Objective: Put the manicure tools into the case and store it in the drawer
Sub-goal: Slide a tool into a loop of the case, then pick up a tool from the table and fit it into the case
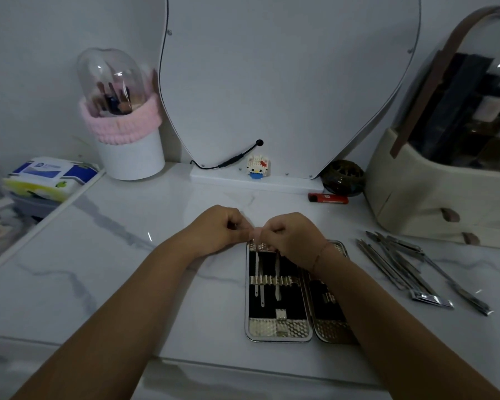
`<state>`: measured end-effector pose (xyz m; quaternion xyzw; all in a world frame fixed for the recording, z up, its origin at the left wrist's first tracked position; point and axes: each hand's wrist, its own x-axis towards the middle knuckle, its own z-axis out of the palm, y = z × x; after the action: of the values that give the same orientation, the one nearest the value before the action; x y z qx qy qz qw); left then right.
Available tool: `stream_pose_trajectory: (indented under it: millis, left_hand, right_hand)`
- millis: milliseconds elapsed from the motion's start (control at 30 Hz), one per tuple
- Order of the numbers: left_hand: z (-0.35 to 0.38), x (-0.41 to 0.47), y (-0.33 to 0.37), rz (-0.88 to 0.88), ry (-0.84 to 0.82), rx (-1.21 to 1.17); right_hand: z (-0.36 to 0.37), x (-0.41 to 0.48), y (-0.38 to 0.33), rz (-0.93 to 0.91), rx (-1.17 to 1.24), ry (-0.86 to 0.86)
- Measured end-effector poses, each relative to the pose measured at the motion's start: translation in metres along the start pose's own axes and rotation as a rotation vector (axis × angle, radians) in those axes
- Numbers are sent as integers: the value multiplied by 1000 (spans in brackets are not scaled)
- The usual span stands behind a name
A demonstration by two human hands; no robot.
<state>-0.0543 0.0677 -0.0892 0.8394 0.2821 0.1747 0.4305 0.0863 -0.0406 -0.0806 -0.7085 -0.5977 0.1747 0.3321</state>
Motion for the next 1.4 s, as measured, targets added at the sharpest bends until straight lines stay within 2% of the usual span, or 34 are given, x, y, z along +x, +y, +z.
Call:
stream_pose_trajectory:
  millis: [267,433,500,633,700,867,1400]
  left_hand:
    - [0,0,0,-8,-9,8]
    - [0,1,-3,-14,-6,-9]
    - [0,1,-2,-7,-6,-18]
    - [3,0,-1,0,-4,-36]
    - [3,0,-2,9,0,-33]
    - [3,0,-2,10,9,-30]
    - [5,1,-5,-13,22,-62]
  right_hand:
    - [-3,-7,-2,-50,0,-39]
    - [-23,-20,-3,-59,42,35]
    - [-43,-34,5,-4,20,70]
    - [-85,-64,47,207,-90,286]
    - [-95,-74,64,319,-161,332]
    - [-95,-77,79,416,-242,283]
    - [-90,-64,82,433,-247,290]
